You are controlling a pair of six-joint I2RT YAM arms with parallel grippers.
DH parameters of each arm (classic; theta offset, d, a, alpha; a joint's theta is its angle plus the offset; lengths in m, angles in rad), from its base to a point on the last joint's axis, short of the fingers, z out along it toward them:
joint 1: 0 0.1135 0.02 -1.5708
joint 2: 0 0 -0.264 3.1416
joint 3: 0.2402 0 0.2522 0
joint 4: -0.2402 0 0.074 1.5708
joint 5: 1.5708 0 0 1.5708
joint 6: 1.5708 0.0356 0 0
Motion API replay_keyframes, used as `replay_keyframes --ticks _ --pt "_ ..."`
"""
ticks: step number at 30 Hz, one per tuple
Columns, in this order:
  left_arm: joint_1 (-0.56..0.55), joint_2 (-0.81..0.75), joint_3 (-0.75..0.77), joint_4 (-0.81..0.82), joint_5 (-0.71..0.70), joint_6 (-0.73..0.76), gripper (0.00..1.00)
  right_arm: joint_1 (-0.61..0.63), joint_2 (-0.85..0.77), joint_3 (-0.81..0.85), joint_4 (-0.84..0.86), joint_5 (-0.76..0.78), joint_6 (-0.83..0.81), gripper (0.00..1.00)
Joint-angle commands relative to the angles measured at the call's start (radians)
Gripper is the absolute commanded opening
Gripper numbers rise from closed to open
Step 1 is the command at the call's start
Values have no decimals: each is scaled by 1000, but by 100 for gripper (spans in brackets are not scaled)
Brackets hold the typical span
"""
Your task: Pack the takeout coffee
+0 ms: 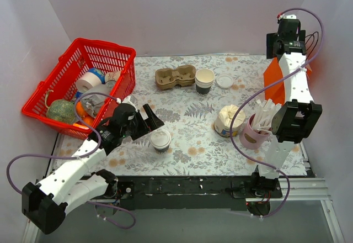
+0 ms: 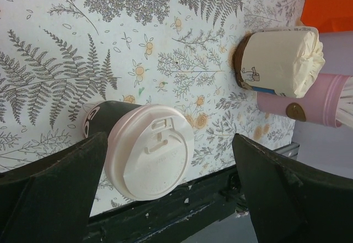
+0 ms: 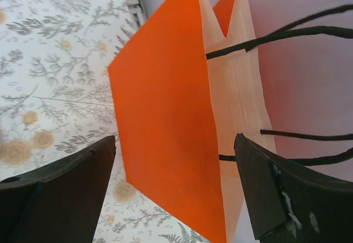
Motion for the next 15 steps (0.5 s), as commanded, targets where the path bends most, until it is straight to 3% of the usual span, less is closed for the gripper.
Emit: replay_keyframes --ticks 1,6,15 --pt "6 8 21 32 35 35 98 -6 -24 -42 54 166 -18 96" --pt "6 6 19 38 39 24 98 -10 -44 -94 35 73 14 89" --pt "4 1 38 26 49 21 98 -10 -100 -129 -40 -73 121 62"
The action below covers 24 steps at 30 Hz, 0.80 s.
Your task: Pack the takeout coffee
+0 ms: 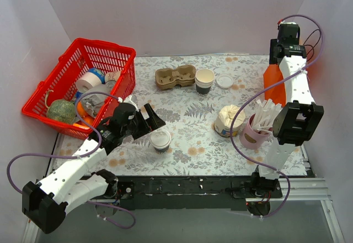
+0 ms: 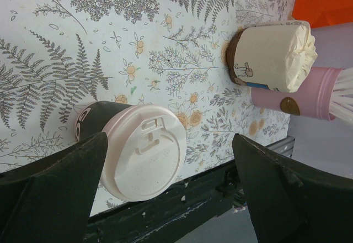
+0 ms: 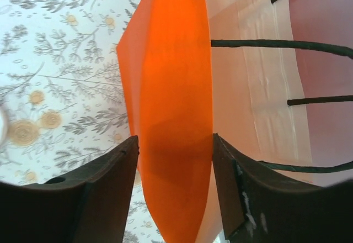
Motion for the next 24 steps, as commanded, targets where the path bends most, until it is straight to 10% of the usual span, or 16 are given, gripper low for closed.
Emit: replay_keyframes --ticks 1,11,24 --pt "4 -11 43 -7 12 9 98 -2 -80 -28 -31 -99 81 58" --pt "6 -25 51 -7 23 -8 98 -2 -146 -65 -21 -107 99 7" --pt "4 -63 49 -39 -6 1 98 -2 -195 -43 46 -76 3 1"
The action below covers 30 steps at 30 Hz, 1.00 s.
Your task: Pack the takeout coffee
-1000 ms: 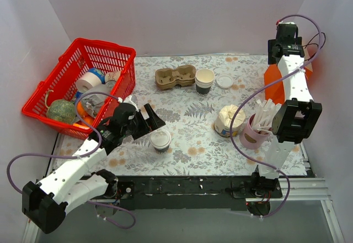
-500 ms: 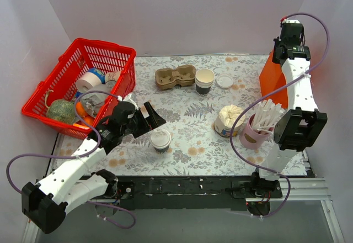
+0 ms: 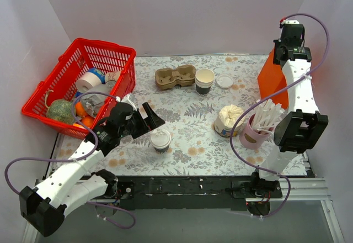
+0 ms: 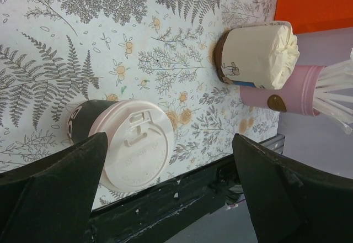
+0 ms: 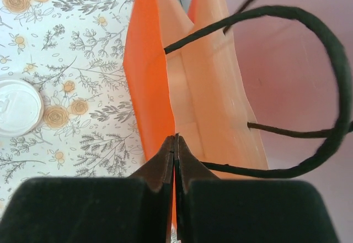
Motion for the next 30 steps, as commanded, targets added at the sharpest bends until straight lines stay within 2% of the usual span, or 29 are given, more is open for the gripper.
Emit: replay_keyframes --ticks 1,3,6,8,12,15,20,23,30 --pt "6 -32 25 -19 -24 10 98 -3 -107 8 103 28 -62 1" --pt "4 -34 28 -16 -24 10 98 -48 -114 8 120 -84 -14 1" --pt "4 -37 27 -9 -22 9 98 -43 -141 -45 139 -86 -10 1" --pt "4 -34 24 -8 -19 9 98 -43 -192 -132 221 -115 -6 1" --pt "6 -29 25 -2 -22 10 98 -30 -269 -196 297 -185 3 1" --pt "4 -22 21 10 -15 13 98 6 -347 -237 393 -149 -5 1" --pt "6 -23 7 27 1 12 98 53 -435 -268 512 -178 -49 1" --pt "6 -37 2 29 4 10 98 90 -435 -233 525 -172 -94 1" --pt "6 -69 -21 50 5 -5 98 318 -395 -41 376 -84 -131 1"
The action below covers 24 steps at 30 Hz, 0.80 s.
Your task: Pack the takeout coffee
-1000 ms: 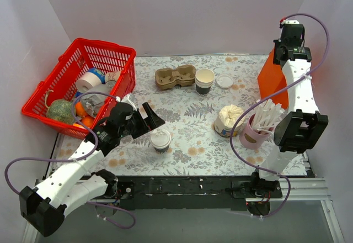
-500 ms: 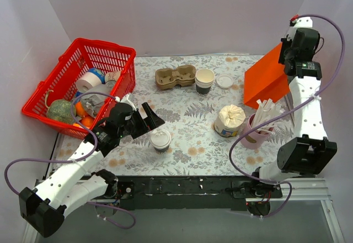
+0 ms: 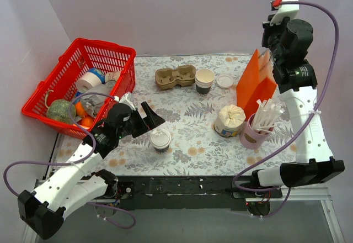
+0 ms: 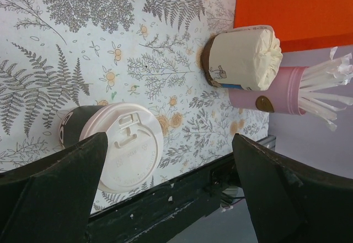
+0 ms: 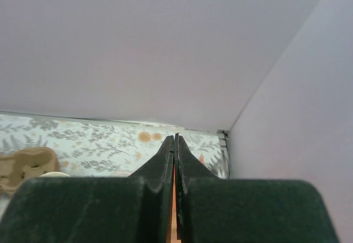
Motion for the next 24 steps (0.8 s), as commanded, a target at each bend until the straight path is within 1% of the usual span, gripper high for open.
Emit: replay_keyframes --ticks 1,3,5,6,7,8,9,10,12,13,15,16,18,20,21,23,24 --pt "4 -39 -17 28 11 -5 98 126 14 136 -54 73 -36 1" --pt "4 -42 -14 25 9 -5 98 180 18 162 -83 131 -49 1" --pt "6 -44 -11 25 22 -7 98 185 35 179 -117 160 -43 1" --pt "4 -46 -11 22 23 -7 98 183 43 189 -126 236 -46 1" --pt "4 -47 -11 23 26 -7 98 183 78 205 -147 280 -49 1" --pt "6 -50 -14 22 26 -8 98 183 101 228 -205 315 -65 4" --pt "4 -53 -17 19 23 -8 98 182 127 282 -256 375 -70 21" --pt "6 -58 -20 17 20 -10 98 182 181 316 -305 401 -66 48" --pt "4 -62 -25 11 16 -13 98 180 213 344 -424 430 -14 55" --pt "6 -64 -31 8 16 -13 98 180 213 326 -451 424 9 60" --pt "4 -64 -31 2 13 -13 98 177 200 303 -532 362 101 63" --pt "4 -64 -30 -3 13 -10 98 176 166 257 -548 334 127 67" --pt "4 -65 -30 -9 11 -7 98 174 128 202 -572 270 177 71" --pt "4 -62 -31 -10 12 -4 98 174 62 124 -601 248 239 73" --pt "6 -61 -33 -9 13 -4 98 174 34 92 -597 211 247 73" --pt "6 -56 -36 -12 20 -4 98 174 -41 -5 -574 180 256 79" --pt "4 -56 -37 -10 22 -4 98 173 -57 -27 -575 168 257 79"
